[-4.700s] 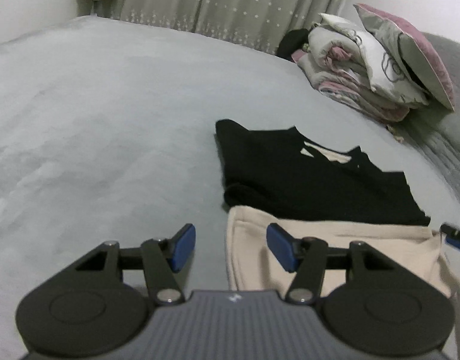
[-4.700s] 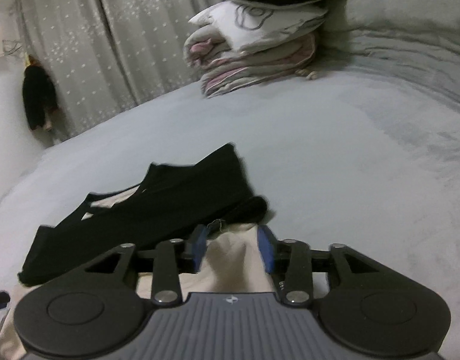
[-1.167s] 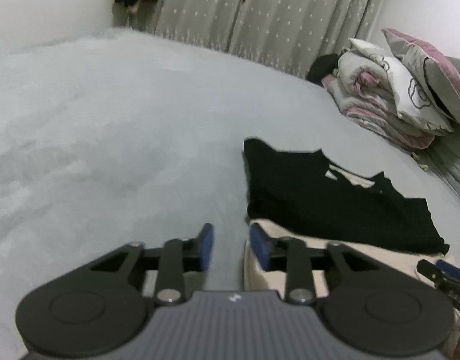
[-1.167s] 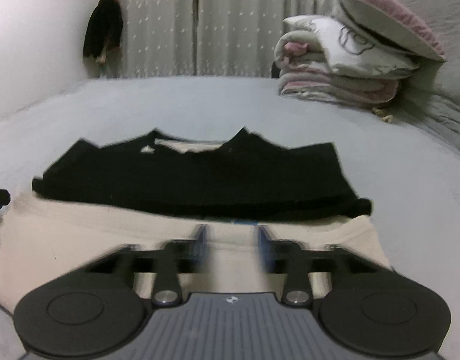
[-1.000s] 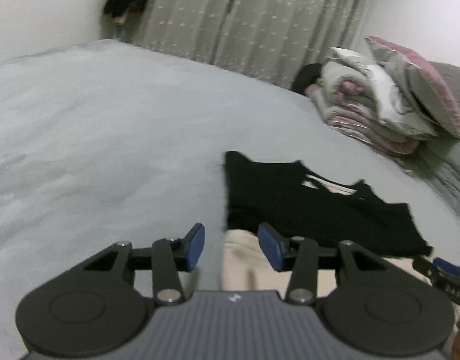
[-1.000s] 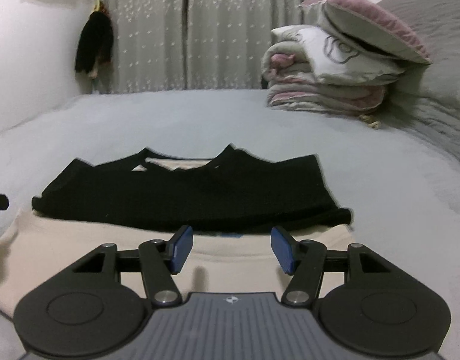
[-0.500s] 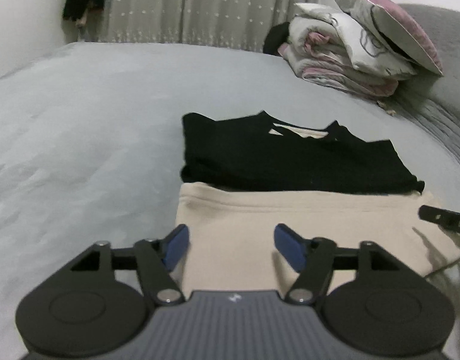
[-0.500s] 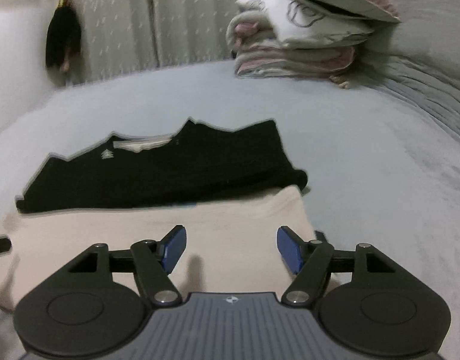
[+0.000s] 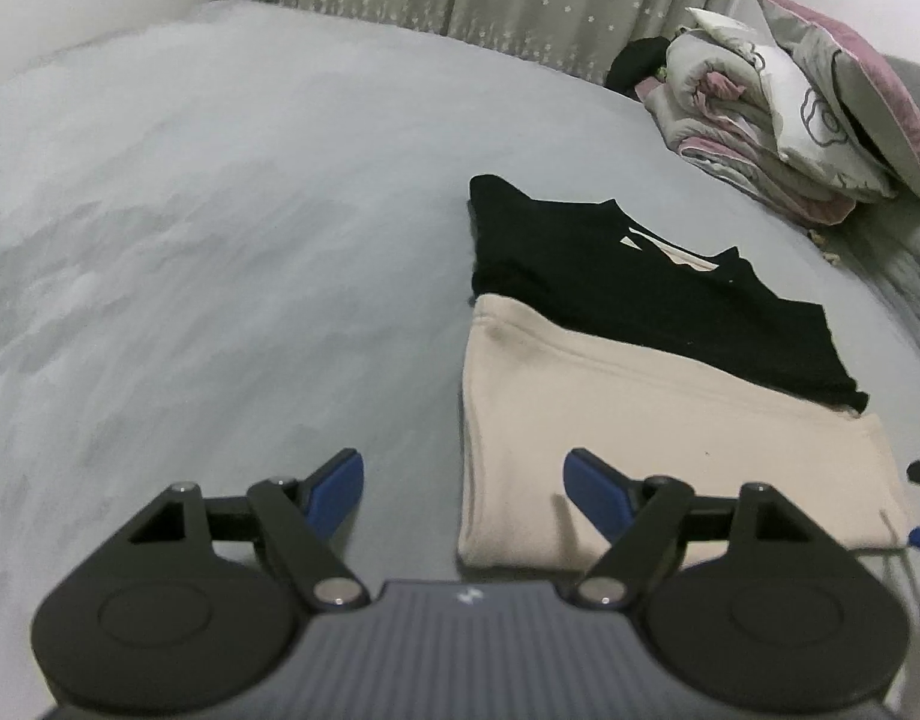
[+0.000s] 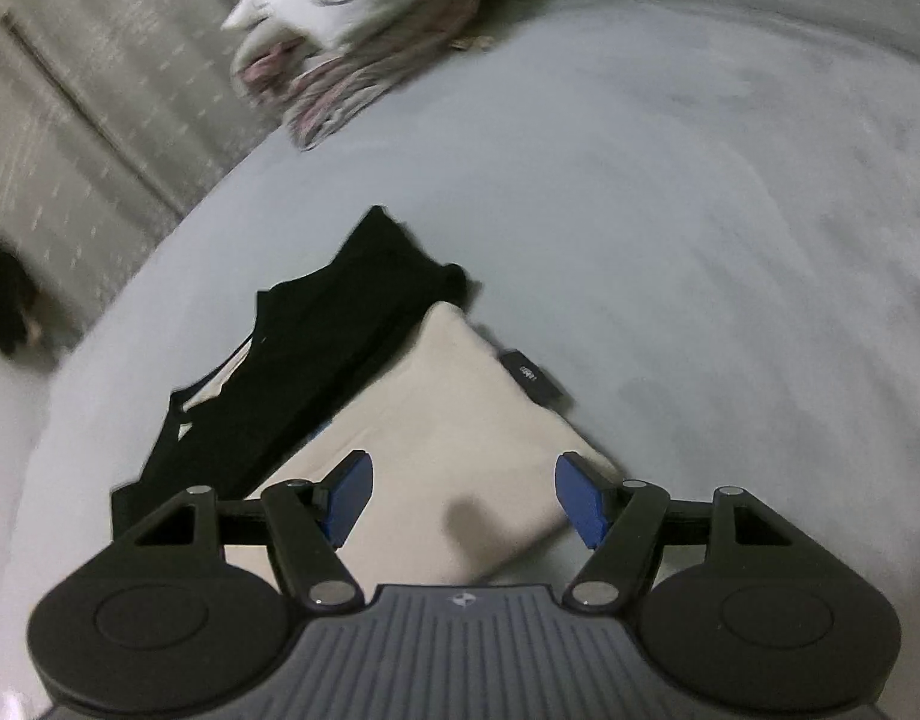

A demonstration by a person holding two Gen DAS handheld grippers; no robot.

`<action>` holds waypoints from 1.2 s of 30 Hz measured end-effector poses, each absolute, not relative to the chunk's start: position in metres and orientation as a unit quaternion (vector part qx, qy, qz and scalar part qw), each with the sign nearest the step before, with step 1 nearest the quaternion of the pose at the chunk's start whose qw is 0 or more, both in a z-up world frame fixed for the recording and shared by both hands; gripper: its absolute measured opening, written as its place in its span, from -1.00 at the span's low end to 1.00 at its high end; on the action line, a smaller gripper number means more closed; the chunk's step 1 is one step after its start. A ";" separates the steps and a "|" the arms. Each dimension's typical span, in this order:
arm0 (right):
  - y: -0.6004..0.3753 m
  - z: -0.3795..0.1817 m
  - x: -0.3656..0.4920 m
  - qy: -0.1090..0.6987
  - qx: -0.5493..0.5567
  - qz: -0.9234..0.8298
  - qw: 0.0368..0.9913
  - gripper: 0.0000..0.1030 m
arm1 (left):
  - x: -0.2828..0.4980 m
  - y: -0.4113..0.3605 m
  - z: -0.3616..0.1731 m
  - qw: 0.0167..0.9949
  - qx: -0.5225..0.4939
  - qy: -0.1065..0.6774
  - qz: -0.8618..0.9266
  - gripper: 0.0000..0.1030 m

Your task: Fold clothes

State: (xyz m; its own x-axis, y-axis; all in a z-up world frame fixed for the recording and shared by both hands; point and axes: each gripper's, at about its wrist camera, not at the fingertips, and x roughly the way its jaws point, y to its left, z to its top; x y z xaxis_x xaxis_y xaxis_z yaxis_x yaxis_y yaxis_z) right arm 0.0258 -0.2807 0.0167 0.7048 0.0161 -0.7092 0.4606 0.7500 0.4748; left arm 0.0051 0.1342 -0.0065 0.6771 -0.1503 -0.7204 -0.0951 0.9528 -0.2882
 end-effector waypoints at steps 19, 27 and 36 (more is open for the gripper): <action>-0.300 -0.019 -0.002 0.354 0.503 -0.123 0.779 0.32 | -0.020 0.150 -0.045 0.777 -0.428 0.451 -0.096 0.42; -0.289 -0.018 0.012 0.326 0.468 -0.138 0.810 0.30 | -0.015 0.125 -0.042 0.826 -0.405 0.390 -0.046 0.30; -0.293 -0.026 0.022 0.294 0.471 -0.139 0.820 0.16 | -0.010 0.122 -0.043 0.838 -0.419 0.348 -0.006 0.12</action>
